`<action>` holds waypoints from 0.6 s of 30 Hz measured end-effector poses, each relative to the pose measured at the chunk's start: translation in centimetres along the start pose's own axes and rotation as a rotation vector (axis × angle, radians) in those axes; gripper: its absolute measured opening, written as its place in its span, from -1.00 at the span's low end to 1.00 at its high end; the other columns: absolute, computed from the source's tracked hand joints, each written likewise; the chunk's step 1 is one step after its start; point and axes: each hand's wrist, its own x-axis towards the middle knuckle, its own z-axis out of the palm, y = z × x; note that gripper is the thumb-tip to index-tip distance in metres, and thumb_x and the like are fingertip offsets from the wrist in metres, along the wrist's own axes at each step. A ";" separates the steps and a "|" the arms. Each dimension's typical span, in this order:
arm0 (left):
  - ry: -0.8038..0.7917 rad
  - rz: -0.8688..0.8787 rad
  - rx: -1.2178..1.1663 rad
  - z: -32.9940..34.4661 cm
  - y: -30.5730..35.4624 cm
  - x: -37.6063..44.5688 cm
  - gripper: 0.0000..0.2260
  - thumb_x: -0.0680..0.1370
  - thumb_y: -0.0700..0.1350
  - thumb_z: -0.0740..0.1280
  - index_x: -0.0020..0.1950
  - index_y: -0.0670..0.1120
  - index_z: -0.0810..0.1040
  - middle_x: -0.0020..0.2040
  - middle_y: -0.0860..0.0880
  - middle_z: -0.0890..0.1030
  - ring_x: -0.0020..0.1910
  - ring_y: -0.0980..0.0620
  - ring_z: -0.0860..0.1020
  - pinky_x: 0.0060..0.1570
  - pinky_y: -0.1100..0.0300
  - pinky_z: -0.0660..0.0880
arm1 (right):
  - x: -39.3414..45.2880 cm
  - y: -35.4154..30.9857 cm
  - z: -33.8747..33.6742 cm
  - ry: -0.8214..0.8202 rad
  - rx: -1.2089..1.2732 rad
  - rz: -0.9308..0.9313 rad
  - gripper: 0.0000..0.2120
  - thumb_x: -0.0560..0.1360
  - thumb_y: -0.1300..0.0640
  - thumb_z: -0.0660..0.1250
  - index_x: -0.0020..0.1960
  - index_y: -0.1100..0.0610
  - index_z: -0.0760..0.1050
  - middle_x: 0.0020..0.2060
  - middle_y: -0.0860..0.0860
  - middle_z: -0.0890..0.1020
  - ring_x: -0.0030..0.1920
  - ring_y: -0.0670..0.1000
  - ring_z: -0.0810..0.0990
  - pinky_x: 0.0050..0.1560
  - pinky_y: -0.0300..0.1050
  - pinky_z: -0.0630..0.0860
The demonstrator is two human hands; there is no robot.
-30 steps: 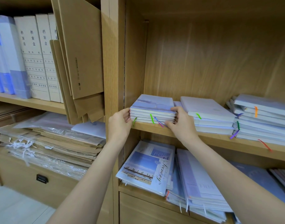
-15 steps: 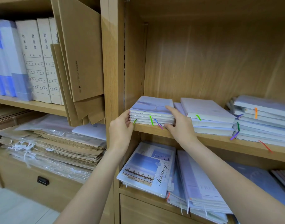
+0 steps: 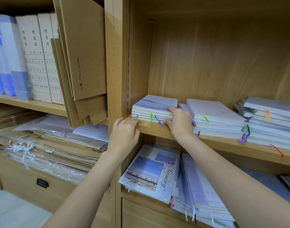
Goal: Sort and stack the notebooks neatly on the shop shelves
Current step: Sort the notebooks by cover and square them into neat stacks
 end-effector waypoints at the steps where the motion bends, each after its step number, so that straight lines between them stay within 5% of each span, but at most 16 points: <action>1: -0.019 0.027 0.032 0.2 0.1 0.3 -0.78 0.42 -0.27 0.26 0.00 -0.23 0.61 -0.04 -0.15 0.66 -0.04 -0.13 0.62 0.12 0.04 0.43 | 0.3 0.0 0.0 -0.004 -0.004 -0.004 -0.55 0.49 0.13 0.36 0.37 0.01 0.41 0.16 0.17 0.55 0.20 0.18 0.49 0.12 -0.05 0.43; 4: -0.247 -0.039 0.061 0.0 1.0 1.6 -0.70 0.50 -0.05 0.12 0.07 -0.18 0.52 0.03 -0.11 0.58 0.05 -0.13 0.53 0.00 0.11 0.42 | 1.0 0.0 0.2 -0.011 -0.044 -0.021 -0.53 0.47 0.12 0.39 0.36 0.04 0.42 0.15 0.18 0.56 0.20 0.17 0.50 0.14 -0.06 0.42; 10: -0.546 -0.080 0.112 0.4 0.9 3.9 -0.59 0.60 0.03 -0.03 0.29 -0.17 0.37 0.35 -0.17 0.36 0.34 -0.08 0.30 0.29 0.09 0.19 | 2.8 -0.4 0.9 -0.030 -0.051 -0.027 -0.58 0.45 0.17 0.40 0.31 0.11 0.47 0.15 0.19 0.57 0.19 0.16 0.50 0.16 -0.03 0.43; 18: -0.521 -0.135 0.155 1.7 0.9 4.2 -0.53 0.64 0.02 -0.12 0.50 -0.14 0.15 0.52 -0.10 0.14 0.50 0.00 0.09 0.43 0.12 -0.03 | 3.5 0.4 1.4 -0.064 -0.032 -0.046 -0.53 0.45 0.12 0.40 0.34 0.11 0.42 0.17 0.19 0.56 0.21 0.16 0.49 0.18 -0.02 0.44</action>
